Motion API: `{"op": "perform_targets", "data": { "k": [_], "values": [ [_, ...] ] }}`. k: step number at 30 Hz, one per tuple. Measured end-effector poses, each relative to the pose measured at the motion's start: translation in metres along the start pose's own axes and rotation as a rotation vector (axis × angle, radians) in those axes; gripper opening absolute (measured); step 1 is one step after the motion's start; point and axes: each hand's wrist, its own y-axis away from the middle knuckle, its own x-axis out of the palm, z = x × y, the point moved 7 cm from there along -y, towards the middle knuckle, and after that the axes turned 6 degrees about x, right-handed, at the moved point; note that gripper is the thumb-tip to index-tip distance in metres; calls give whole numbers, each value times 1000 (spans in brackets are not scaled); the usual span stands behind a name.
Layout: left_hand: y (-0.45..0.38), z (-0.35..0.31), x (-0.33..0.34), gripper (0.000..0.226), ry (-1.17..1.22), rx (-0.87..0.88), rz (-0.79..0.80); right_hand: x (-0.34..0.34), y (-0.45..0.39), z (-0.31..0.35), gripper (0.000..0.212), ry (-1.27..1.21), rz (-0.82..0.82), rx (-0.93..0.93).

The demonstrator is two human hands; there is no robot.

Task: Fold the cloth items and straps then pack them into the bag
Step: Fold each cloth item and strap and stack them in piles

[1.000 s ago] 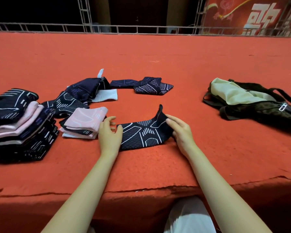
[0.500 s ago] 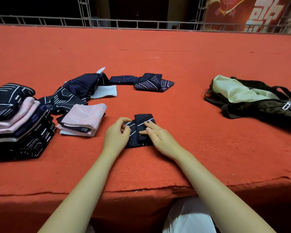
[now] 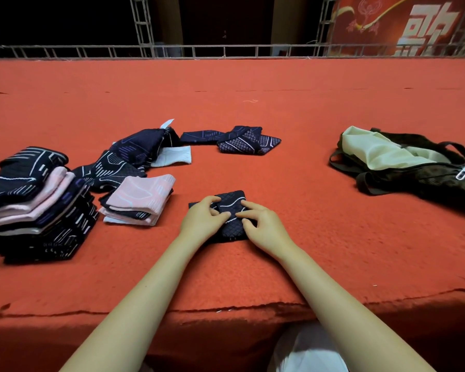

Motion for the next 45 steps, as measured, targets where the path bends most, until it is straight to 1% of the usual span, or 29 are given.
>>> {"op": "perform_targets", "data": {
  "k": [2,5,7,9,10,12,14,18,20,22,25,27,29,32,36,38,40,42,43,45],
  "values": [
    [1,2,4,44,65,0,16,-2,0,2,32,-11,-3,-5],
    [7,5,3,41,220,45,-19,-3,2,6,34,-53,-5,-38],
    [14,5,-4,40,469,77,-104,-4,5,10,37,-94,-9,-84],
    [18,13,-16,41,726,26,-231,-3,8,15,40,-108,-6,-123],
    [18,19,-21,41,804,-17,-285,-1,9,15,39,-86,3,-138],
    [18,30,-27,41,837,-79,-337,4,10,17,35,0,27,-159],
    [20,35,-29,39,707,-90,-335,9,11,17,30,72,32,-175],
    [25,34,-35,33,176,-2,-360,11,9,15,22,110,19,-170],
    [27,39,-36,35,-21,-22,-385,10,7,15,19,115,8,-171],
    [29,43,-36,38,-87,-75,-392,9,4,11,19,117,-18,-154],
    [33,36,-33,46,-185,-120,-350,7,-5,1,37,186,-63,-32],
    [33,32,-32,52,-200,-125,-312,8,-9,-3,46,231,-52,57],
    [32,32,-32,56,-138,-126,-273,12,-9,-1,46,267,-9,86],
    [32,31,-33,62,-26,-76,-241,11,-9,-2,43,217,28,118],
    [41,21,-35,75,335,47,-292,7,-1,1,23,93,26,92],
    [45,17,-34,78,506,71,-302,10,5,6,20,17,45,87],
    [50,14,-31,79,642,75,-303,14,13,15,25,-77,56,65],
    [54,14,-30,79,740,58,-296,18,21,27,38,-206,73,35],
    [55,14,-33,78,761,50,-290,19,23,33,42,-267,83,28],
    [53,13,-47,70,758,50,-270,21,21,40,41,-351,94,30]
  ]
}}
